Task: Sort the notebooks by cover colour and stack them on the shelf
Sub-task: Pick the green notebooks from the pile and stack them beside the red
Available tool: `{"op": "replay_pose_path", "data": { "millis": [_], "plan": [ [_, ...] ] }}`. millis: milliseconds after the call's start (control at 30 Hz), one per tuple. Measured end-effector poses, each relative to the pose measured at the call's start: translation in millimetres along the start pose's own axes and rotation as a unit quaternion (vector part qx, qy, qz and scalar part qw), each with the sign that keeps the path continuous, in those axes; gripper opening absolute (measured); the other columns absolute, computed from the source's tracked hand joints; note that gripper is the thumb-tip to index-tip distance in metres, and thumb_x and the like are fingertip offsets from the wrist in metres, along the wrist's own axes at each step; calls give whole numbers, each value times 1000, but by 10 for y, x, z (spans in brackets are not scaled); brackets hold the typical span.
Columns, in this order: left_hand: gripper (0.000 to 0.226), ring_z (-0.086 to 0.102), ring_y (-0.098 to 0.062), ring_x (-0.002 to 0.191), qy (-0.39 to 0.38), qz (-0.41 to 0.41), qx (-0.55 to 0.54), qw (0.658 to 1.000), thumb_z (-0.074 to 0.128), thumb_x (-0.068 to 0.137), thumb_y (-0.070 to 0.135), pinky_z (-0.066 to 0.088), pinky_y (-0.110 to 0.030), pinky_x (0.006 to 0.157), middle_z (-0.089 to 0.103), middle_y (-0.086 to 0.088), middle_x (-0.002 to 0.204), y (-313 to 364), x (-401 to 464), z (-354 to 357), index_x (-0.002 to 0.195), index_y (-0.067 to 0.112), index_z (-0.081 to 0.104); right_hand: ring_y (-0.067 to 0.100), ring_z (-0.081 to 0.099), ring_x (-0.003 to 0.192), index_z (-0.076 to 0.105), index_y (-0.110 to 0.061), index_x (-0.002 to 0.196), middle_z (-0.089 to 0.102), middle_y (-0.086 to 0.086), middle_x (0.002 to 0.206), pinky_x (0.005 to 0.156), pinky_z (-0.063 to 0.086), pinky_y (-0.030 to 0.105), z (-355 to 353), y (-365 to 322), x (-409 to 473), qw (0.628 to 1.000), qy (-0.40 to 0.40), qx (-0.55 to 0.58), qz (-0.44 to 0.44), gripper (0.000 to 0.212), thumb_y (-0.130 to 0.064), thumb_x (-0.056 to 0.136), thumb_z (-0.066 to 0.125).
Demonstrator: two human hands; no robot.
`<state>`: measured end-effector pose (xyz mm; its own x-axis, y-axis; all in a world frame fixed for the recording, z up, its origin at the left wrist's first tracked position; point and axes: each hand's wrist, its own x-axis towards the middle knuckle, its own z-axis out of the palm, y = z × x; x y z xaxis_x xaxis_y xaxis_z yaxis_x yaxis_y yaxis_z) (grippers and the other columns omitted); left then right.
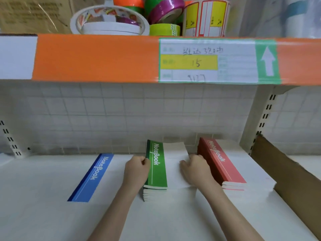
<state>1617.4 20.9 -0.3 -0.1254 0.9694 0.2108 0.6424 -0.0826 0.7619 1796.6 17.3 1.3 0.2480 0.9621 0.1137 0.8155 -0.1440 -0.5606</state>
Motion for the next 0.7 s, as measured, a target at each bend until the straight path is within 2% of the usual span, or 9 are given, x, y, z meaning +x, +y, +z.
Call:
{"op": "replay_pose_path", "data": {
  "millis": [100, 300, 433, 500, 600, 700],
  "plan": [
    [33, 43, -17, 57, -8, 3, 4, 1000, 45, 94, 13, 25, -19, 46, 52, -12, 61, -20, 36, 25, 65, 0, 54, 23, 47, 83, 56, -3, 105, 51, 15, 116, 74, 37, 26, 24, 11, 10, 1000, 9, -2, -8, 30, -30, 95, 46],
    [34, 42, -18, 55, -6, 16, 17, 1000, 44, 95, 13, 27, -19, 46, 48, -10, 59, -62, 53, 64, 61, 8, 48, 30, 57, 94, 58, -3, 103, 49, 14, 114, 80, 43, 30, 70, 63, -5, 999, 18, -13, -28, 32, -30, 95, 44],
    [34, 40, -17, 52, -13, 8, 32, 999, 42, 95, 11, 29, -18, 46, 45, -8, 57, -97, 52, 101, 62, 8, 48, 26, 52, 78, 57, -6, 107, 42, 10, 118, 72, 42, 29, 78, 74, -29, 999, 11, -29, -26, 35, -35, 96, 41],
    [34, 46, -18, 55, -19, 1, 22, 1000, 42, 96, 12, 34, -24, 51, 49, -10, 60, -118, 59, 120, 63, 7, 50, 26, 52, 79, 57, -6, 106, 42, 10, 119, 71, 39, 29, 78, 93, -27, 999, 2, -31, -25, 36, -37, 96, 40],
    [34, 49, -18, 59, -23, -4, 11, 1000, 42, 96, 12, 36, -25, 52, 53, -14, 63, -142, 63, 120, 65, 4, 53, 29, 56, 95, 54, -4, 111, 48, 12, 119, 78, 40, 30, 98, 129, 8, 999, -35, 7, -22, 39, -38, 98, 40],
    [38, 53, -18, 63, -37, -18, -13, 999, 38, 99, 16, 39, -22, 55, 63, -20, 75, -158, 69, 112, 77, -6, 60, 23, 54, 89, 50, -9, 110, 52, 9, 106, 75, 42, 28, 120, 142, 68, 988, -94, 125, 19, 33, -37, 99, 37]
  ]
}}
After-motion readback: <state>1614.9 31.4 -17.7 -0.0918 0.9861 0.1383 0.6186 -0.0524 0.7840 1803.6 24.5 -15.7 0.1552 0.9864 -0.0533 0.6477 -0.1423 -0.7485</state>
